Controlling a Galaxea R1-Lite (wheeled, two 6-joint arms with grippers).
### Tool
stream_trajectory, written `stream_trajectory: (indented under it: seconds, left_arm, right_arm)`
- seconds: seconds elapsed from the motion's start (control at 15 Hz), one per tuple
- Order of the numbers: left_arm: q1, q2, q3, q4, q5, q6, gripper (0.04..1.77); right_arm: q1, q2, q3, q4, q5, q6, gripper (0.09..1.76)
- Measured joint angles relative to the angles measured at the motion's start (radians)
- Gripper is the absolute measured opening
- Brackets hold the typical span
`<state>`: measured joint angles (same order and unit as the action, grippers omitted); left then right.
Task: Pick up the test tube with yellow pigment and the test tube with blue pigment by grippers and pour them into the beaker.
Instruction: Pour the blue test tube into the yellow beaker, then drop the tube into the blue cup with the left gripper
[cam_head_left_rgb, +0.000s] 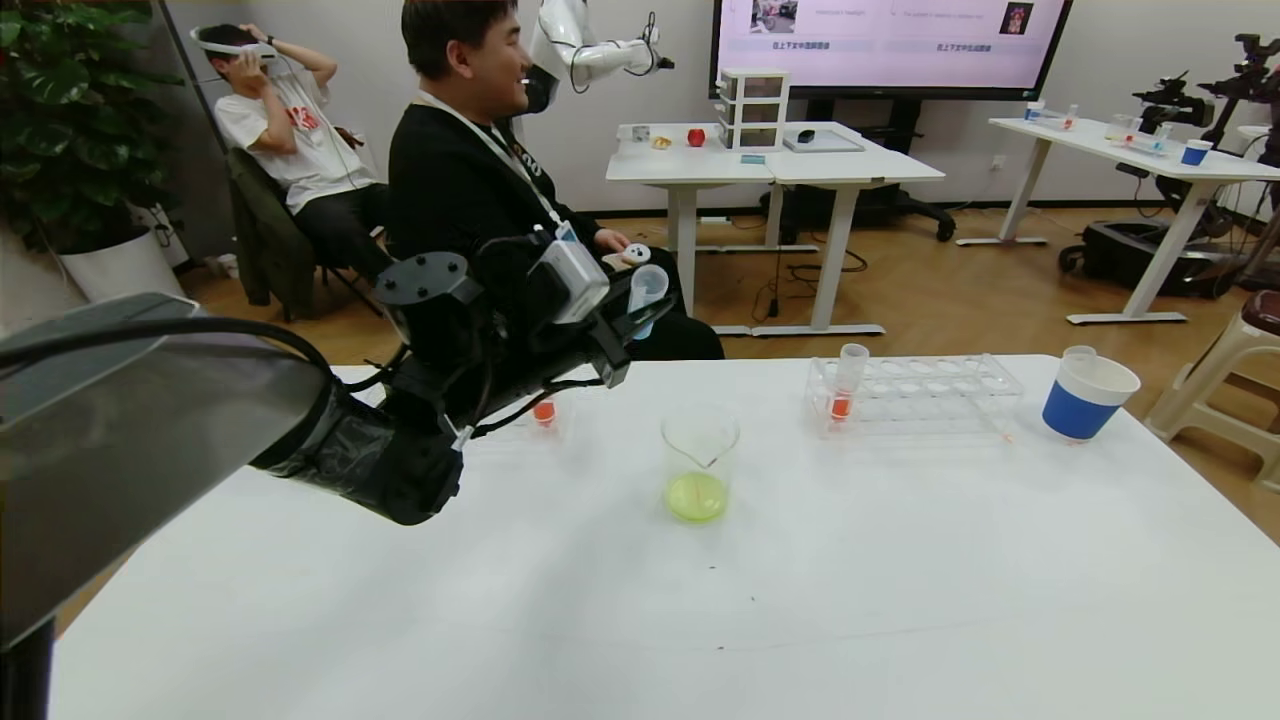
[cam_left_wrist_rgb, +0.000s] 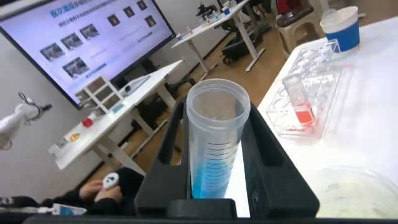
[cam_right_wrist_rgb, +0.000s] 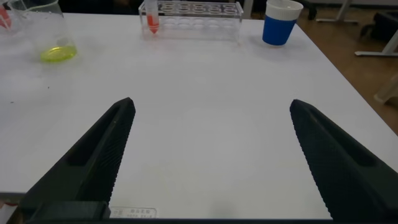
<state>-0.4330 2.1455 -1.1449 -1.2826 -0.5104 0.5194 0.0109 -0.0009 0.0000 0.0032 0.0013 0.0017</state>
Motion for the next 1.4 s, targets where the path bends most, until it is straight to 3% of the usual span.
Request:
stream_trajectory:
  seconds: [0.33, 0.93, 1.13, 1.4]
  left_arm:
    - [-0.003, 0.037, -0.015, 0.000, -0.030, 0.219, 0.50]
    - [-0.012, 0.101, -0.099, 0.010, -0.254, 0.576, 0.50]
    - [-0.007, 0.125, -0.095, 0.008, -0.277, 0.679, 0.50]
    - [-0.002, 0.152, -0.092, -0.008, -0.273, 0.743, 0.50]
  right_arm:
    - [0.000, 0.000, 0.000, 0.000, 0.000, 0.000, 1.74]
    - [0.000, 0.000, 0.000, 0.000, 0.000, 0.000, 1.74]
    - [0.000, 0.000, 0.000, 0.000, 0.000, 0.000, 1.74]
    - [0.000, 0.000, 0.000, 0.000, 0.000, 0.000, 1.74]
